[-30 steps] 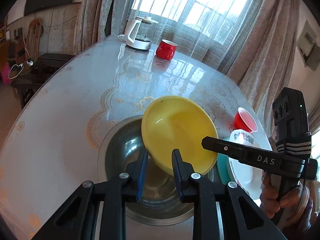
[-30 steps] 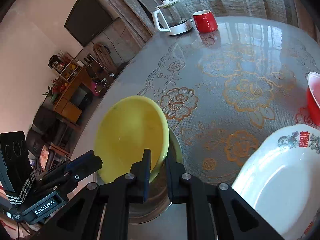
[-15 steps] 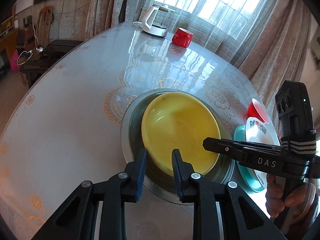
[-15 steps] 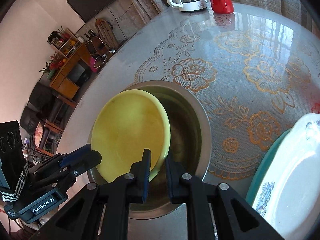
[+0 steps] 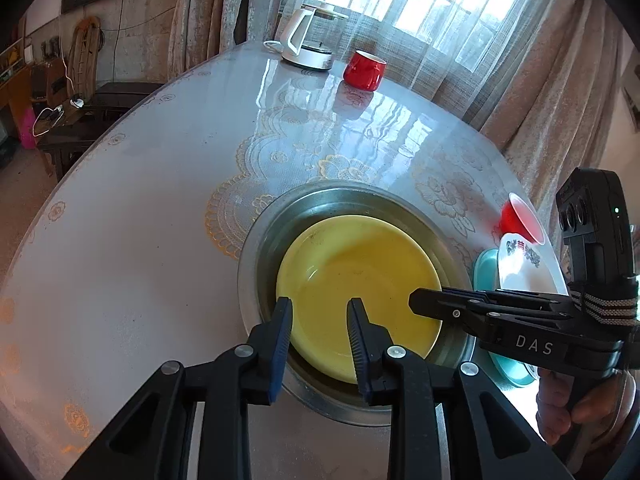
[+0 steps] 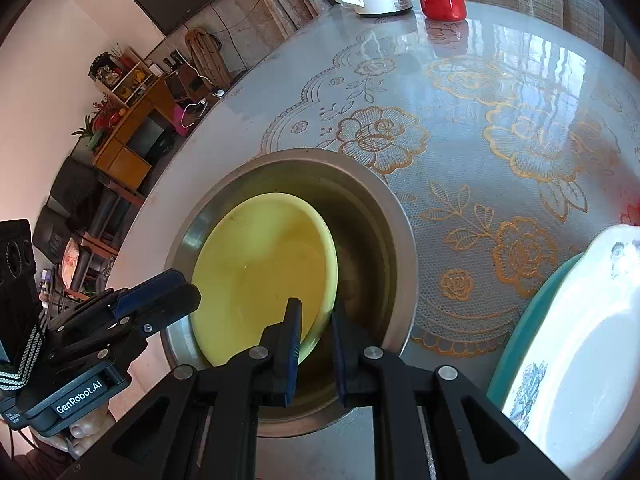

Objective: Organize plates and bowls
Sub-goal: 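Carry the yellow bowl and lower it into the steel bowl, then open the right gripper and withdraw from the yellow bowl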

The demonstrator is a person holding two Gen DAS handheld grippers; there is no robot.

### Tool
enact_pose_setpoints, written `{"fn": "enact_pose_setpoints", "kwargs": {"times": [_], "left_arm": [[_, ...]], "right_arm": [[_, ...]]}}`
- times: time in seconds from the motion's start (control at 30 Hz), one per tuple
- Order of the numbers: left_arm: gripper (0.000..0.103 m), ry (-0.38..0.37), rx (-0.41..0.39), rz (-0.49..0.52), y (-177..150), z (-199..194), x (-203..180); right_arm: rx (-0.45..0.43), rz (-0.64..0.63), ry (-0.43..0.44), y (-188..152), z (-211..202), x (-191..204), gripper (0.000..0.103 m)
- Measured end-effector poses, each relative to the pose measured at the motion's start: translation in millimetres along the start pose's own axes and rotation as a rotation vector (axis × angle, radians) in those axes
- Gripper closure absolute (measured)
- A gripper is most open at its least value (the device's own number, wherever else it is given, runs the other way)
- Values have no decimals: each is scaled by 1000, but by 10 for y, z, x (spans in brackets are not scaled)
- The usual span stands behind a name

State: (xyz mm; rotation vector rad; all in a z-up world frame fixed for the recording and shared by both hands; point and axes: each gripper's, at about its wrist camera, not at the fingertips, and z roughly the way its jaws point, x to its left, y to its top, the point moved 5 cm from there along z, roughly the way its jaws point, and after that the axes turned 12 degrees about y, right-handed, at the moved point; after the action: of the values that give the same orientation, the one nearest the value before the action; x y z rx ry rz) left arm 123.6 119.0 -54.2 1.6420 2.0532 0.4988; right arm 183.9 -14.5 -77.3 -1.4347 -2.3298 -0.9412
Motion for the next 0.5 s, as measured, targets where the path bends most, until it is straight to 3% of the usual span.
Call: {"fn": "enact_pose_setpoints", "kwargs": {"times": [0.4,0.5], "left_arm": [[74,-2,-62,23,68,-58,10],[74,15,-80,30,90,-68,14]], "right_arm": [[-22,-36,-80,14,-4,61,89],[-38,-55,-104,8,-10,101,83]]}}
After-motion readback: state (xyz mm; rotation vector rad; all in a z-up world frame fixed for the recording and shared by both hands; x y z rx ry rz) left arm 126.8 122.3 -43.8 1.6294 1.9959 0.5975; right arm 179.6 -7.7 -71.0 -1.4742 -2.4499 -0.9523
